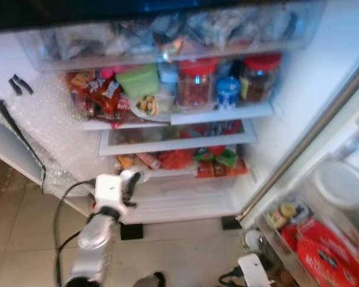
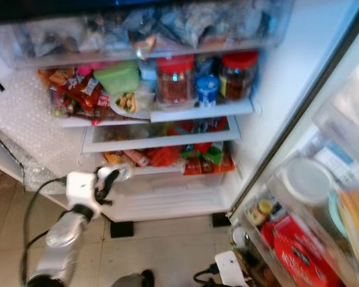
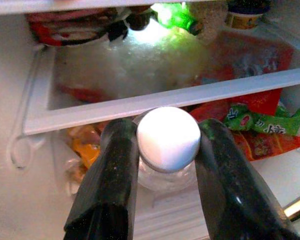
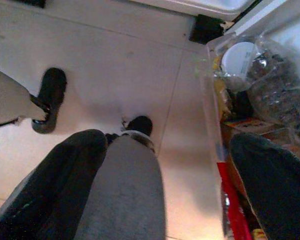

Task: Restocking fridge

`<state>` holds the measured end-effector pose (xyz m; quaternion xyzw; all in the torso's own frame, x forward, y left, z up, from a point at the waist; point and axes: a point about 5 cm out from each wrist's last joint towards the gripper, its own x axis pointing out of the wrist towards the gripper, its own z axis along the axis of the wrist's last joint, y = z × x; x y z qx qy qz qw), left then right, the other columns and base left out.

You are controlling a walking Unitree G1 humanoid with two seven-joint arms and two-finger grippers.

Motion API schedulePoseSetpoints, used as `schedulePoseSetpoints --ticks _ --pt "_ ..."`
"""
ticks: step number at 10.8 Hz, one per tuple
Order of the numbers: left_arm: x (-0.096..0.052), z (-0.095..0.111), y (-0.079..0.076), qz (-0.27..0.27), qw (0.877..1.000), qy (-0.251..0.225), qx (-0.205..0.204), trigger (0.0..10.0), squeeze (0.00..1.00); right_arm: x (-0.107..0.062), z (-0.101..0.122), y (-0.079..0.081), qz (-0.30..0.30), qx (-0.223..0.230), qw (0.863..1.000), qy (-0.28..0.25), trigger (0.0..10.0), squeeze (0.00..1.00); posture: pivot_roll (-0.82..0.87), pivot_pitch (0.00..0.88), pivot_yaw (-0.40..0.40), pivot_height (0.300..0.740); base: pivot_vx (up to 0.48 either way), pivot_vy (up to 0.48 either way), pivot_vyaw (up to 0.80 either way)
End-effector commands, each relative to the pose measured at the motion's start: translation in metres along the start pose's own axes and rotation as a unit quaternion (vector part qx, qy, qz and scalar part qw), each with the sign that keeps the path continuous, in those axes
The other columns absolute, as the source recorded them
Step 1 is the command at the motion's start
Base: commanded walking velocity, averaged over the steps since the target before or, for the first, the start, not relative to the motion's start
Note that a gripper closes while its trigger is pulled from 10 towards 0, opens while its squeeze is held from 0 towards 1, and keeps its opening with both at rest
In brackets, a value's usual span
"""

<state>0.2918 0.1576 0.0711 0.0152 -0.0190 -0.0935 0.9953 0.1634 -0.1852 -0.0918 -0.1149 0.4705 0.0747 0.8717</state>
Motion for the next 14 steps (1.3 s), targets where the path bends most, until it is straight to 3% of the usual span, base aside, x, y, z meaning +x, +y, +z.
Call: schedulePoseSetpoints --ticks 1,3,8,12,14 --pt "-0.004 -0.004 0.006 0.008 1.0 0.007 0.0 10.0 0.0 -0.002 -0.013 0.006 0.008 0.007 1.0 0.023 10.0 0.0 0.11 0.191 0.036 0.74 0.247 0.0 0.0" --pt "-0.004 -0.004 0.006 0.01 1.0 0.007 0.001 10.0 0.0 -0.003 -0.018 0.008 0.009 -0.013 0.999 0.035 10.0 0.0 0.11 0.195 0.035 0.74 0.251 0.0 0.56" --pt "-0.004 -0.004 0.007 0.01 1.0 0.005 0.002 10.0 0.0 -0.003 -0.016 0.008 0.009 0.011 1.0 0.028 10.0 0.0 0.11 0.199 0.036 0.74 0.099 0.0 0.0" --pt "-0.003 0.002 0.003 -0.005 1.0 -0.009 0.019 10.0 0.0 -0.002 -0.012 0.01 0.014 0.032 0.999 0.014 10.0 0.0 0.11 0.202 0.039 0.74 0.0 0.0 0.0" --pt "-0.004 0.009 -0.005 -0.035 0.998 -0.027 0.047 10.0 0.0 -0.002 -0.01 0.011 0.016 0.036 0.999 0.01 10.0 0.0 0.11 0.2 0.039 0.74 0.0 0.0 0.0"
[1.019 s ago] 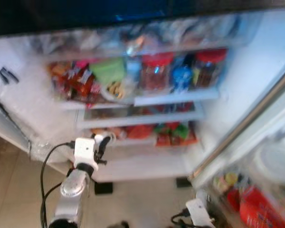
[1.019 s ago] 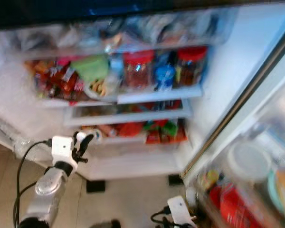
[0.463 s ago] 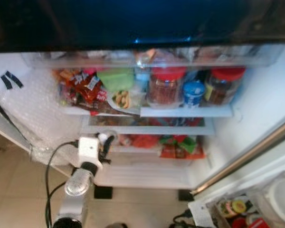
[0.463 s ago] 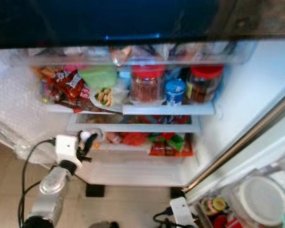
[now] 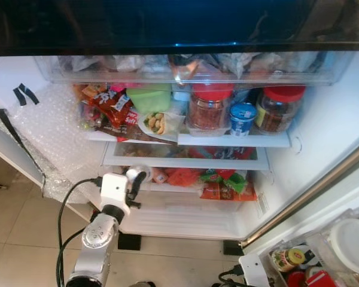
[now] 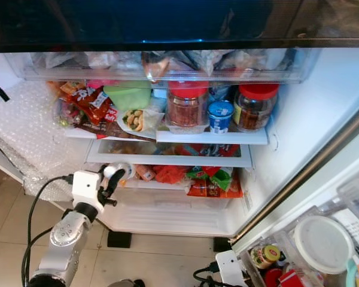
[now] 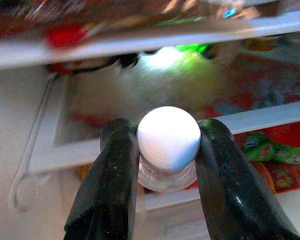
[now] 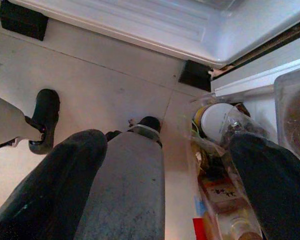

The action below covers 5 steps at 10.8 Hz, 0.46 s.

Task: Restocking fridge

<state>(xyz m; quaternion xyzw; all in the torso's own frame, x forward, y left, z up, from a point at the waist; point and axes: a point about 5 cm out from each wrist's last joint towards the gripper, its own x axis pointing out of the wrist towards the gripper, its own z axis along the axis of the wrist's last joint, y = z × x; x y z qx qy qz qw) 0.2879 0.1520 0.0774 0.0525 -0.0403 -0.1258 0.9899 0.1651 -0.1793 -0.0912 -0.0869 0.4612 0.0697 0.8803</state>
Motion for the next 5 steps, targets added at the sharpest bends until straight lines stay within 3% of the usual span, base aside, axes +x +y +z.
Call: schedulePoseSetpoints --ticks 1,5 --pt "-0.0024 0.0078 -0.0023 -0.017 0.999 -0.022 0.02 10.0 0.0 -0.0026 -0.014 0.0046 0.009 0.008 1.0 0.024 10.0 0.0 0.11 0.197 0.038 0.74 0.0 0.0 0.0" --pt "-0.0072 0.0091 -0.0022 -0.015 0.999 -0.027 0.019 10.0 0.0 -0.003 -0.0158 0.0035 0.007 0.006 1.0 0.028 10.0 0.0 0.11 0.179 0.038 0.74 0.0 0.0 0.0"
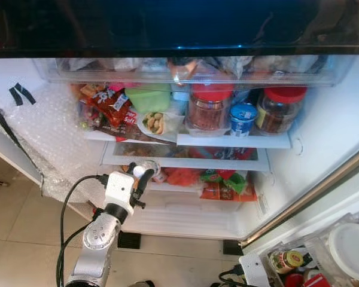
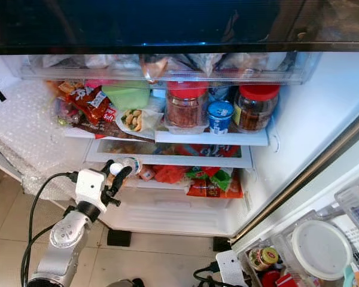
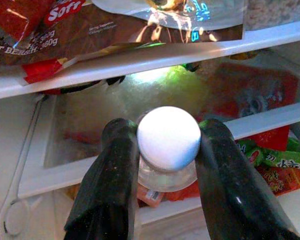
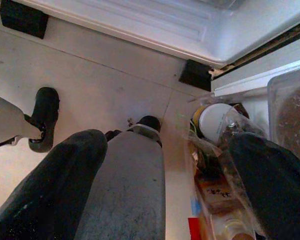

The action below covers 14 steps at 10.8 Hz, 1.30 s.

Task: Restocking fridge

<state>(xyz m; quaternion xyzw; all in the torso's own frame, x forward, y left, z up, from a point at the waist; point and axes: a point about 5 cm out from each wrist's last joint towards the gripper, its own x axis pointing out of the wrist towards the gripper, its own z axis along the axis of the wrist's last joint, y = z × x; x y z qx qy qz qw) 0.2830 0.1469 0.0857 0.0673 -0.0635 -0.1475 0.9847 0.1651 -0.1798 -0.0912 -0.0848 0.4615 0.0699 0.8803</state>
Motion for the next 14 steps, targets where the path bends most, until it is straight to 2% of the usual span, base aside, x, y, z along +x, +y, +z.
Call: schedulePoseSetpoints --ticks 1,7,9,12,14 --pt "-0.005 0.0 0.002 0.007 1.0 -0.004 0.001 10.0 0.0 -0.003 -0.016 0.004 0.005 0.005 1.0 0.029 10.0 0.0 0.11 0.176 0.038 0.74 0.0 0.0 0.0" --pt "0.001 0.005 0.004 0.019 1.0 -0.009 -0.002 10.0 0.0 -0.003 -0.015 0.006 0.003 0.013 1.0 0.027 10.0 0.0 0.11 0.194 0.036 0.74 0.0 0.0 0.0" --pt "0.003 0.006 0.005 0.022 1.0 -0.01 -0.001 10.0 0.0 -0.003 -0.015 0.007 0.008 0.015 1.0 0.024 10.0 0.0 0.11 0.197 0.036 0.715 0.0 0.0 0.0" --pt "0.007 0.01 0.006 0.022 1.0 -0.016 0.001 10.0 0.0 -0.003 -0.014 0.006 0.008 0.017 1.0 0.021 10.0 0.0 0.11 0.202 0.037 0.715 0.0 0.0 0.0" --pt "0.007 0.011 0.006 0.025 1.0 -0.018 -0.001 10.0 0.0 -0.002 -0.013 0.007 0.011 0.022 0.999 0.02 10.0 0.0 0.11 0.202 0.038 0.695 0.0 0.0 0.0"
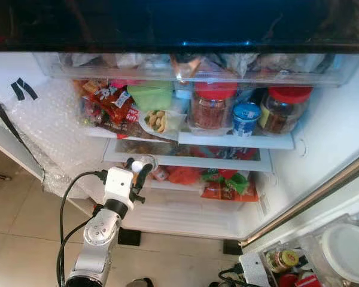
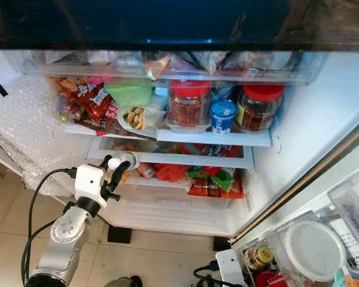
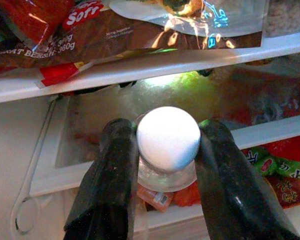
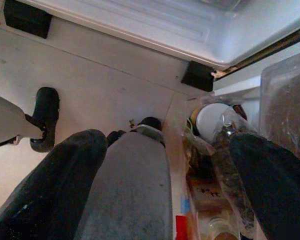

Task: Restocking fridge

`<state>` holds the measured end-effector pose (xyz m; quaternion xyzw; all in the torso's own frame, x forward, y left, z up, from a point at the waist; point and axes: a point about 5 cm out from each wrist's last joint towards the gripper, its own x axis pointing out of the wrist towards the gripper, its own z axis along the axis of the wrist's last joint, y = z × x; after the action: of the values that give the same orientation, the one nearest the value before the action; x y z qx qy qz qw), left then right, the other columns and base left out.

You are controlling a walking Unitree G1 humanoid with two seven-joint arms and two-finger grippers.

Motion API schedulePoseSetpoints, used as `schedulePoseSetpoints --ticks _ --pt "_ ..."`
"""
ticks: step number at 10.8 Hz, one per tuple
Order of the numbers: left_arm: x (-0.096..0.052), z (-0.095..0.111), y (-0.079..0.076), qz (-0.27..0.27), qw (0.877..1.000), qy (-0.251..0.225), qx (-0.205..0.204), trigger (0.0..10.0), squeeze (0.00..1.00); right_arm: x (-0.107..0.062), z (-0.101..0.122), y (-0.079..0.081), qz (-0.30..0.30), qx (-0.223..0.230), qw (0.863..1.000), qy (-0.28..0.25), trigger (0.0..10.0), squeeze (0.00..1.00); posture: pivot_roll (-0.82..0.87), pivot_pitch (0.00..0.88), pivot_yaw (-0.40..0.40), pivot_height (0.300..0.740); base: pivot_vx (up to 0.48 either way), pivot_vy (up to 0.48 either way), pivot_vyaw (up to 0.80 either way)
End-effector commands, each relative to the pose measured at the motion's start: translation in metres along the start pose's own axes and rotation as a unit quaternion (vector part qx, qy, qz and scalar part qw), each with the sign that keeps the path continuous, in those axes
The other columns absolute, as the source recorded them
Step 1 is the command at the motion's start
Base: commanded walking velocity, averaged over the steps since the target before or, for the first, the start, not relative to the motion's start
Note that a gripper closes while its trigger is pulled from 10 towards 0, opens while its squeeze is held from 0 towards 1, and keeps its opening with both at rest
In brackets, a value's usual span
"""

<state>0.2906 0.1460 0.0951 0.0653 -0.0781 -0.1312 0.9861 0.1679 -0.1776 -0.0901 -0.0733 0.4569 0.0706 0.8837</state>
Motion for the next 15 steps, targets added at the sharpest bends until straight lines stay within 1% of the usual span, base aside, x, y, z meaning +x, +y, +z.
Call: schedulePoseSetpoints --ticks 1,2,7,8,12,14,15 --pt "-0.0005 0.0023 0.0035 0.009 1.0 -0.004 -0.003 10.0 0.0 -0.0029 -0.0159 0.0053 0.009 0.01 1.0 0.027 10.0 0.0 0.11 0.202 0.038 0.68 0.0 0.0 0.0" --pt "-0.0001 0.0025 0.0037 0.01 1.0 -0.005 -0.004 10.0 0.0 -0.0029 -0.0142 0.0055 0.01 0.016 1.0 0.018 10.0 0.0 0.11 0.202 0.037 0.68 0.0 0.0 0.0" --pt "0.0034 0.006 0.003 0.009 1.0 -0.01 -0.004 10.0 0.0 -0.0026 -0.0136 0.0048 0.013 0.018 1.0 0.021 10.0 0.0 0.11 0.202 0.036 0.68 0.0 0.0 0.0" --pt "0.0039 0.0063 0.0033 0.01 1.0 -0.011 -0.005 10.0 0.0 -0.0026 -0.014 0.0055 0.015 0.016 0.999 0.024 10.0 0.0 0.11 0.203 0.037 0.69 0.0 0.0 0.0" --pt "0.0044 0.0067 0.003 0.011 1.0 -0.011 -0.006 10.0 0.0 -0.0027 -0.0134 0.0042 0.016 0.015 1.0 0.021 10.0 0.0 0.11 0.203 0.035 0.69 0.0 0.0 0.0" --pt "0.0046 0.0067 0.0028 0.012 1.0 -0.011 -0.006 10.0 0.0 -0.0027 -0.0142 0.0047 0.016 0.018 0.999 0.024 10.0 0.0 0.11 0.201 0.034 0.675 0.0 0.0 0.0" --pt "0.0048 0.0068 0.0027 0.012 1.0 -0.011 -0.006 10.0 0.0 -0.0027 -0.0144 0.0045 0.017 0.015 0.999 0.026 10.0 0.0 0.11 0.199 0.034 0.675 0.0 0.0 0.0"
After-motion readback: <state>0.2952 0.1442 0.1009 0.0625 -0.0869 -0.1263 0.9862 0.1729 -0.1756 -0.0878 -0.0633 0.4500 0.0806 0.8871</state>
